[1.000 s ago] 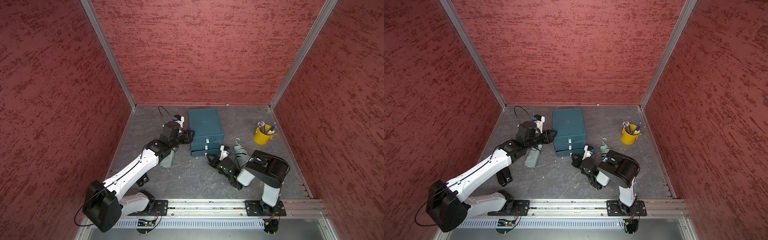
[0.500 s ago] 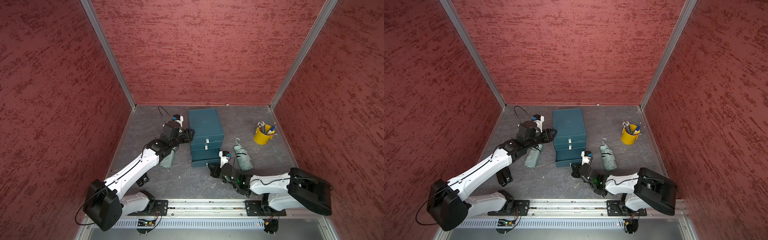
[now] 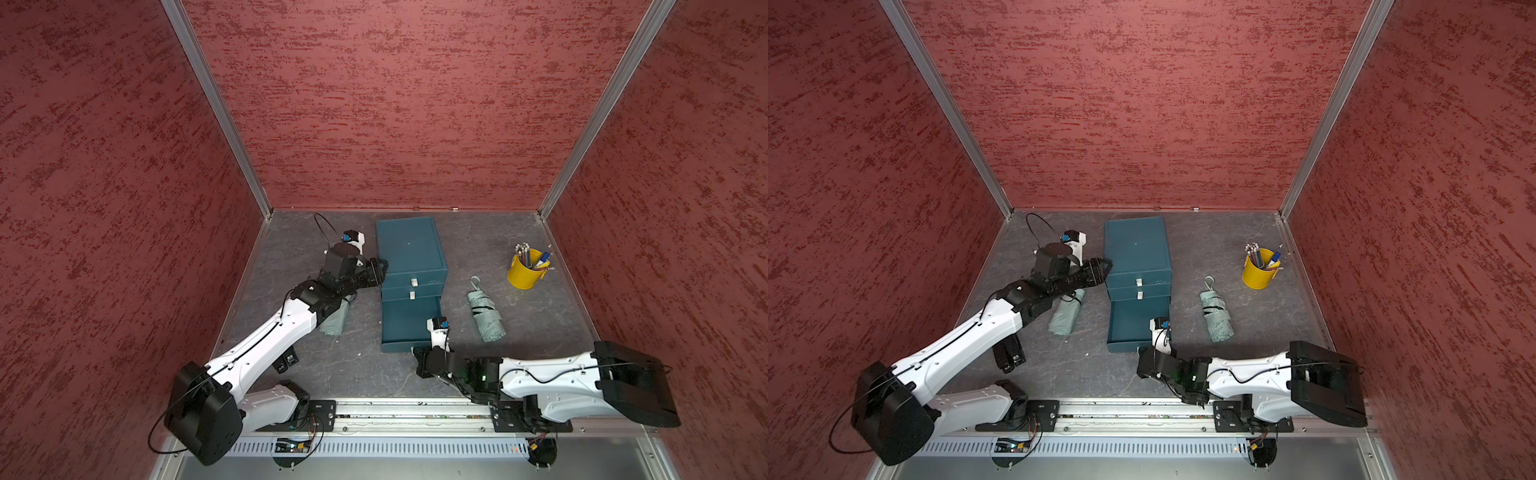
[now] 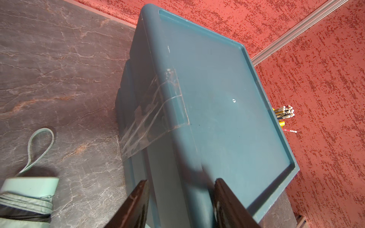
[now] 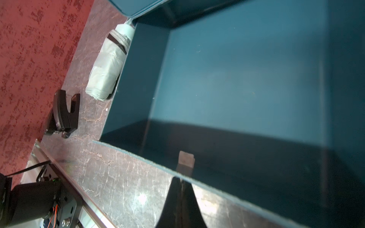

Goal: Place the umbrella in the drawer by color
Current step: Open the drawer in the storage box.

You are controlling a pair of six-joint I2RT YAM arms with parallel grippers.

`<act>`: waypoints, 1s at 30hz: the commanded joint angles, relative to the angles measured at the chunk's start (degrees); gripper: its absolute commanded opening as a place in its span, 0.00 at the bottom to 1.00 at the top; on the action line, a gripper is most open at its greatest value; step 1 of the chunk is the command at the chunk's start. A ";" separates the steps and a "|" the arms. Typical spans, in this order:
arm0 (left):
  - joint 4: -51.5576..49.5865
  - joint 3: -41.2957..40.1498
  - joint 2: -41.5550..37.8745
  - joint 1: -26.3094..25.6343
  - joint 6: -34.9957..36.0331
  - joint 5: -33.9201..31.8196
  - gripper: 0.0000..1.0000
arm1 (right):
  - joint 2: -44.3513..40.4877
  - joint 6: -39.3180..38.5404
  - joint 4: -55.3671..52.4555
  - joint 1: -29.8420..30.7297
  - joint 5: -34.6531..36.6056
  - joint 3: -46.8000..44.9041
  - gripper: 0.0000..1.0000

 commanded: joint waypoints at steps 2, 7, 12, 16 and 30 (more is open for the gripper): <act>-9.13 -2.79 -0.04 0.95 0.44 -2.00 0.57 | 1.60 -1.75 -1.70 0.95 -0.33 3.79 0.00; -8.95 -3.40 -0.83 1.47 0.04 -1.95 0.62 | 3.38 -3.33 -2.15 1.12 -1.56 6.26 0.00; -8.74 -3.53 -0.92 1.56 -0.02 -1.56 0.64 | 5.42 -4.78 -0.91 1.14 -3.80 7.36 0.00; -8.41 -3.91 -1.35 1.56 -0.30 -1.09 0.66 | 4.62 -2.59 -3.01 1.18 -3.23 6.50 0.00; -6.27 -4.65 -1.28 1.39 -1.41 -0.50 0.67 | -2.59 -0.43 -9.35 1.84 -0.94 1.78 0.00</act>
